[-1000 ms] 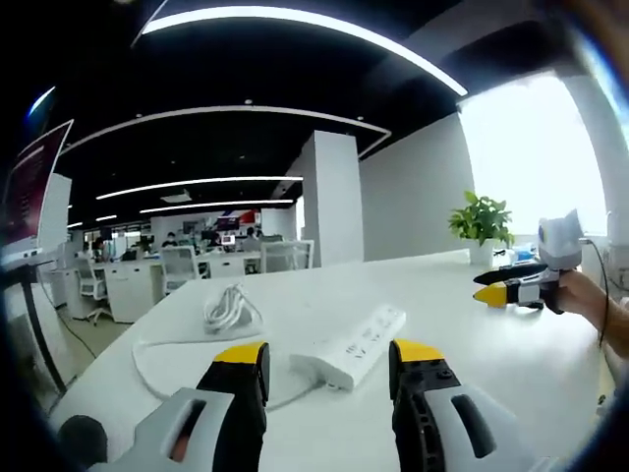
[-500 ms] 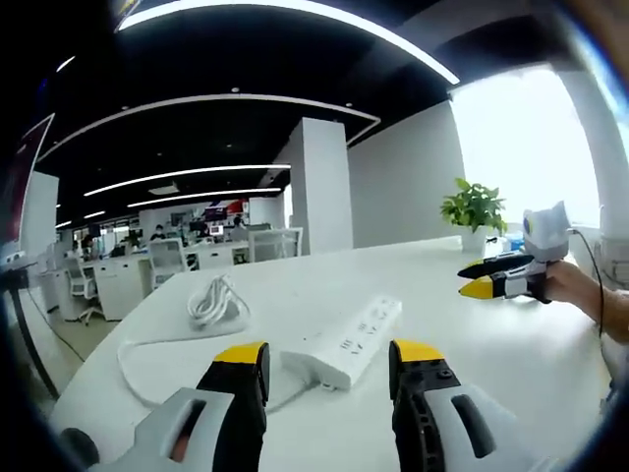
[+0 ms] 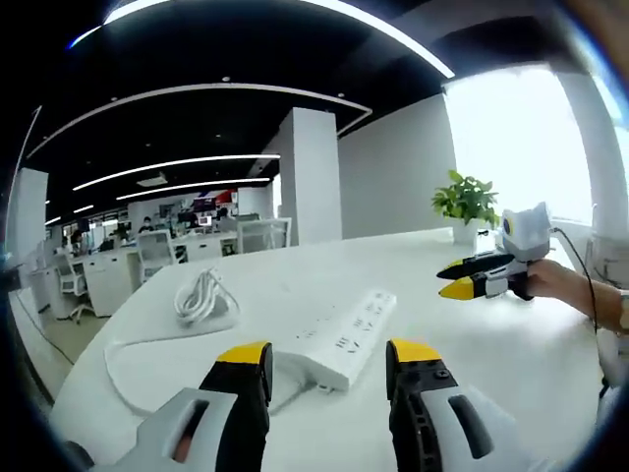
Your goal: Straighten the power strip on the desk, plug the charger into it
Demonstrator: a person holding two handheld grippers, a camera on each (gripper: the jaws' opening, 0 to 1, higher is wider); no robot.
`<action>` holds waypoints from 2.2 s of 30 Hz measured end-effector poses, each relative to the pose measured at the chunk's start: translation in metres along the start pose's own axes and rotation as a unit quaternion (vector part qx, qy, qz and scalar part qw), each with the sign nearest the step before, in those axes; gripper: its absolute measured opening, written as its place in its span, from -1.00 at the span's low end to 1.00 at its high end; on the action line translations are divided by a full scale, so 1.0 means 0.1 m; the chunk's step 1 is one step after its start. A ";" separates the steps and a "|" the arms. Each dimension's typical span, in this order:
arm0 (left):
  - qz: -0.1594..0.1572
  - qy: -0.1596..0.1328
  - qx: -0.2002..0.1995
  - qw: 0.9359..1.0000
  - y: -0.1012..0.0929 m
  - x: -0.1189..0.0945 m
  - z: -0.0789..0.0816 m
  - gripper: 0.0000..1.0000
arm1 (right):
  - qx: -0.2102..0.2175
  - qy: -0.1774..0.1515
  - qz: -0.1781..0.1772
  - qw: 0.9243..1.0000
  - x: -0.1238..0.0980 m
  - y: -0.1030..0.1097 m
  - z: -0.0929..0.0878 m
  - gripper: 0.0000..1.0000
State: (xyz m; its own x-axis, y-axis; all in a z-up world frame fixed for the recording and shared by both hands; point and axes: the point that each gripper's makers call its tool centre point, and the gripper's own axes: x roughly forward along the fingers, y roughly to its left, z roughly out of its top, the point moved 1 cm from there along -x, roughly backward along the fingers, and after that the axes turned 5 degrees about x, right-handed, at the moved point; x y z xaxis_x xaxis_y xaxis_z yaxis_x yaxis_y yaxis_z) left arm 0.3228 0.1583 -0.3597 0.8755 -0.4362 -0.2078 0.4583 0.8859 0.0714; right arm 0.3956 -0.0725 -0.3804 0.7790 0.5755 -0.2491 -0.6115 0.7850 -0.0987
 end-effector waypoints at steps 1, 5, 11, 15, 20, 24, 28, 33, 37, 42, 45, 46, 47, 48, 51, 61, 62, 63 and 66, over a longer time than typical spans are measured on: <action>-0.001 0.000 0.001 1.000 -0.01 0.02 0.00 -0.06 | 0.002 0.001 0.001 1.000 0.02 -0.01 0.00 -0.34; -0.008 0.004 0.005 1.000 -0.02 0.07 0.00 -0.06 | -0.002 0.004 0.006 1.000 0.10 -0.04 0.01 -0.39; -0.017 0.022 0.011 1.000 -0.04 0.17 -0.08 -0.06 | -0.004 0.013 0.016 1.000 0.22 -0.05 -0.05 -0.41; -0.022 0.030 0.009 0.999 -0.04 0.21 -0.11 -0.07 | -0.005 0.013 0.026 1.000 0.27 -0.04 -0.08 -0.41; -0.026 0.045 0.024 0.998 -0.06 0.27 -0.13 -0.07 | -0.004 0.010 0.033 0.999 0.34 -0.05 -0.07 -0.41; -0.029 0.053 0.029 0.998 -0.06 0.31 -0.14 -0.08 | 0.002 0.011 0.045 0.999 0.40 -0.07 -0.09 -0.41; -0.029 0.058 0.034 0.997 -0.04 0.35 -0.14 -0.09 | -0.001 0.013 0.062 0.998 0.47 -0.08 -0.11 -0.42; -0.033 0.063 0.034 0.997 -0.04 0.36 -0.22 -0.14 | 0.013 0.013 0.075 0.997 0.51 -0.09 -0.14 -0.44; -0.040 0.065 0.020 0.997 -0.05 0.38 -0.28 -0.16 | 0.017 0.017 0.081 0.996 0.56 -0.09 -0.18 -0.45; -0.043 0.067 0.013 0.997 -0.06 0.40 -0.32 -0.18 | 0.011 0.017 0.094 0.995 0.60 -0.04 -0.19 -0.47; -0.045 0.068 0.007 0.997 -0.05 0.40 -0.35 -0.20 | 0.009 0.020 0.101 0.995 0.64 0.00 -0.20 -0.47; -0.045 0.070 0.006 0.997 -0.05 0.40 -0.35 -0.20 | 0.008 0.019 0.103 0.994 0.65 0.01 -0.20 -0.47; -0.046 0.073 0.004 0.996 -0.06 0.40 -0.38 -0.20 | 0.011 0.017 0.106 0.994 0.65 0.02 -0.19 -0.47; -0.046 0.075 0.003 0.996 -0.06 0.40 -0.39 -0.20 | 0.017 0.013 0.107 0.994 0.66 0.03 -0.18 -0.47; -0.053 0.083 0.000 0.995 -0.09 0.42 -0.45 -0.21 | 0.036 0.001 0.113 0.993 0.67 0.05 -0.16 -0.48; -0.063 0.085 -0.011 0.994 -0.13 0.45 -0.49 -0.21 | 0.045 -0.007 0.117 0.992 0.72 0.04 -0.12 -0.52; -0.062 0.083 -0.013 0.995 -0.13 0.46 -0.48 -0.21 | 0.046 -0.008 0.119 0.992 0.72 0.03 -0.12 -0.52; -0.060 0.081 -0.012 0.995 -0.12 0.46 -0.48 -0.23 | 0.047 -0.007 0.119 0.992 0.72 0.03 -0.12 -0.52; -0.058 0.080 -0.012 0.995 -0.11 0.47 -0.48 -0.28 | 0.046 -0.004 0.120 0.992 0.73 0.03 -0.13 -0.52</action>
State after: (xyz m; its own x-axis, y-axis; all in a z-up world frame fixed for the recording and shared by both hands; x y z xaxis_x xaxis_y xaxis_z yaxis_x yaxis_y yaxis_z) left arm 0.3511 0.1356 -0.4172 0.7803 -0.5067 -0.3665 0.5497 0.8352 0.0158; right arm 0.4484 -0.0312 -0.4118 0.6142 0.7494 -0.2474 -0.7642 0.6430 0.0501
